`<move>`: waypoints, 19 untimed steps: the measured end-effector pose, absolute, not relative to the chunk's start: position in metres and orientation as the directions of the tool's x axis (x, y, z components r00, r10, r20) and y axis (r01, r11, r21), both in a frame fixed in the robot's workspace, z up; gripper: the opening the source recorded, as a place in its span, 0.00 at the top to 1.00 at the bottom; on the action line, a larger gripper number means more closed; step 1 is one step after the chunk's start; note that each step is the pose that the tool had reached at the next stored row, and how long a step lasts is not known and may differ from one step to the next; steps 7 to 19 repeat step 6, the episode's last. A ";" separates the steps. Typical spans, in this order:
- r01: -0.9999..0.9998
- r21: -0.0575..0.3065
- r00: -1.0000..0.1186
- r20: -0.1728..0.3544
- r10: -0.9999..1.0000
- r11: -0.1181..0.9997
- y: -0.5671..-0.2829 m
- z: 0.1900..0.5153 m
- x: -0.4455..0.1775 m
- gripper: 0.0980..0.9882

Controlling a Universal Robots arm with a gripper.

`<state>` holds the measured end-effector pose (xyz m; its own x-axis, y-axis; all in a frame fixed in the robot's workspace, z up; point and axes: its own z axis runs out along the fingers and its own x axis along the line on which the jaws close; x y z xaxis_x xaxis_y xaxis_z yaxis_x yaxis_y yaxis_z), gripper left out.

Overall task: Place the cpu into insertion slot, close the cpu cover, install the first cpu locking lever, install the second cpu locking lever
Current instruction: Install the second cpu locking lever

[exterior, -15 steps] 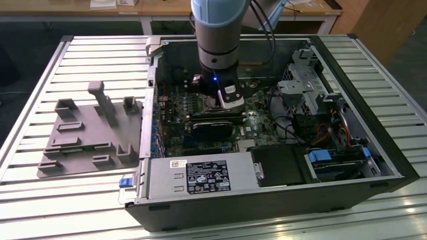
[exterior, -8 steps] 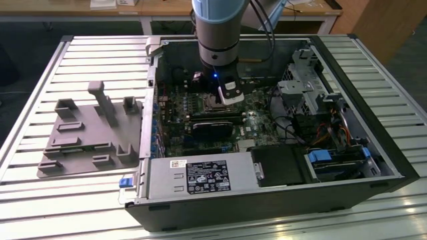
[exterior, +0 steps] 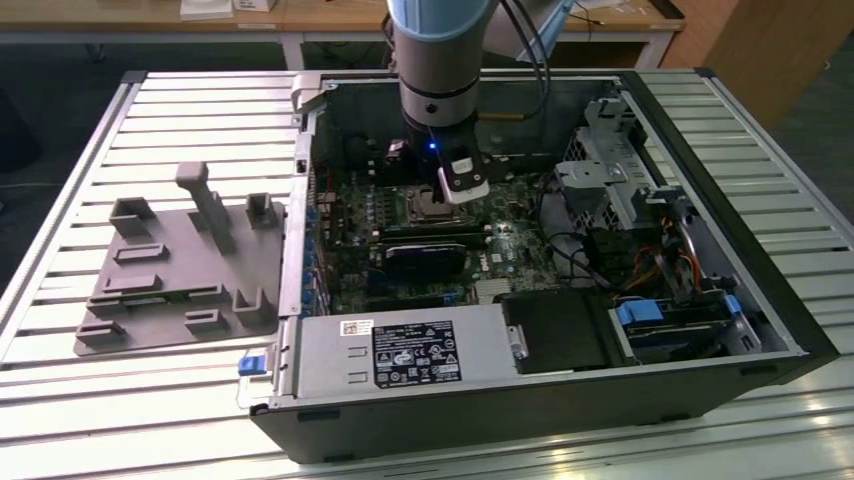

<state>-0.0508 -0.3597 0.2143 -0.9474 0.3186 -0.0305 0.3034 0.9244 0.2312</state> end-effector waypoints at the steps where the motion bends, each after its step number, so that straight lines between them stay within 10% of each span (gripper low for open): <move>1: 0.303 0.231 -0.947 -0.031 0.319 0.924 -0.360 0.214 -0.051 0.99; 19: 0.303 0.231 -0.947 -0.031 0.319 0.924 -0.360 0.214 -0.051 0.99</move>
